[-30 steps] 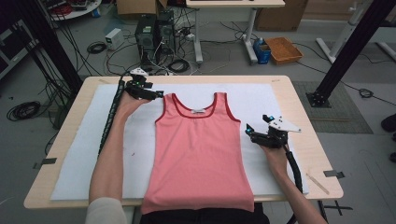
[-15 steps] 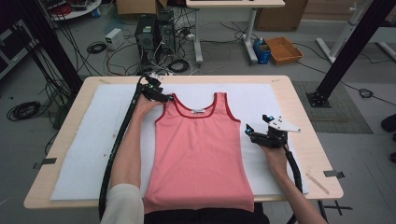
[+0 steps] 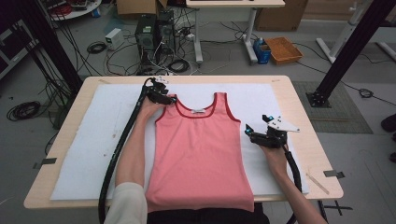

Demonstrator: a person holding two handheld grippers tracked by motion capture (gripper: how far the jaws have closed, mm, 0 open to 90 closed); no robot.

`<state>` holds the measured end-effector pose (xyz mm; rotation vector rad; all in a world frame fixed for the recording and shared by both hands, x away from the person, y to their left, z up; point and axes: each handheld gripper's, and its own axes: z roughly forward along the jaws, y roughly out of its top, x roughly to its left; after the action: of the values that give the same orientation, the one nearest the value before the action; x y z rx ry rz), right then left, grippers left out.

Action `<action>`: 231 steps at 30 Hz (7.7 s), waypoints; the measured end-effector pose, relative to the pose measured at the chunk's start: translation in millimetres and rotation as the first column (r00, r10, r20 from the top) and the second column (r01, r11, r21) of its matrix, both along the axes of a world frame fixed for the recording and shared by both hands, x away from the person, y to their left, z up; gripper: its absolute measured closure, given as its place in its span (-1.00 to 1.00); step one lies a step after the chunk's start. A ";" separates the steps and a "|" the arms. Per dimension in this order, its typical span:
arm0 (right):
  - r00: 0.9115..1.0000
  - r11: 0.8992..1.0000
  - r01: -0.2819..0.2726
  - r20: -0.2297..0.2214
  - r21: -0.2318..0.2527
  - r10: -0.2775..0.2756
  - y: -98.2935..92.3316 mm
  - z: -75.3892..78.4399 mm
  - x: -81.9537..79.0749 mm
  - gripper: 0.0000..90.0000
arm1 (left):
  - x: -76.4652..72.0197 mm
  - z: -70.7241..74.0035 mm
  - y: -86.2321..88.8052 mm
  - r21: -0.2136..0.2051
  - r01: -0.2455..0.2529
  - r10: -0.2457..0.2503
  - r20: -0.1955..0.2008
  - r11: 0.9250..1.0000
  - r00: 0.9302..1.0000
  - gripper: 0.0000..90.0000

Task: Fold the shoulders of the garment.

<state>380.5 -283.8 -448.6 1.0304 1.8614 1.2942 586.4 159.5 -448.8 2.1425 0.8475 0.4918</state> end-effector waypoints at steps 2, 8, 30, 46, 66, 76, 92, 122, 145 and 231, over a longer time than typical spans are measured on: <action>1.000 1.000 0.001 0.001 -0.001 -0.001 0.0 0.0 0.1 -0.58 | 1.3 -1.5 -1.4 -0.008 0.007 -0.007 0.002 1.000 1.000 -0.06; 1.000 1.000 0.001 0.000 -0.001 -0.001 0.0 0.0 0.2 -0.58 | 5.5 -1.4 1.2 -0.031 0.014 -0.015 -0.031 0.999 0.999 0.03; 1.000 1.000 0.006 -0.002 -0.011 -0.006 1.2 0.0 0.0 -0.58 | -0.7 6.0 -9.7 0.024 0.084 -0.084 -0.016 0.996 0.996 0.77; 1.000 1.000 0.008 -0.005 -0.018 -0.008 2.4 -0.1 0.2 -0.58 | -41.1 46.8 -7.0 -0.049 0.123 -0.123 0.018 0.991 0.992 0.83; 1.000 1.000 0.012 -0.007 -0.027 -0.013 3.8 -0.2 -0.1 -0.58 | -135.9 27.8 -13.6 -0.085 0.197 -0.198 -0.003 0.977 0.980 0.83; 1.000 0.999 0.008 -0.003 -0.033 -0.008 3.7 -0.1 0.2 -0.58 | -159.0 16.0 -3.8 -0.112 0.222 -0.227 -0.035 0.969 0.973 0.83; 1.000 0.999 0.010 -0.001 -0.039 -0.010 4.0 -0.1 -0.1 -0.58 | -175.9 16.6 -1.7 -0.189 0.332 -0.359 -0.133 0.924 0.924 0.81; 1.000 0.999 0.014 -0.003 -0.039 -0.015 4.7 -0.2 -0.1 -0.58 | -201.6 2.0 -13.4 -0.153 0.415 -0.437 -0.157 0.897 0.886 0.70; 0.997 0.997 0.073 -0.017 0.023 -0.072 -1.5 0.0 1.2 -0.58 | -187.4 9.8 33.7 -0.247 0.169 -0.153 0.080 0.954 0.985 -0.45; 0.910 0.984 -0.122 -0.411 -0.130 0.059 118.3 0.9 199.9 0.78 | -186.7 0.7 64.2 -0.264 -0.028 0.069 0.149 0.964 0.986 -0.38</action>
<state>580.4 -165.5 -447.7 1.2109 2.3052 1.0187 399.7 223.7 -448.1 1.8204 0.8286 0.5348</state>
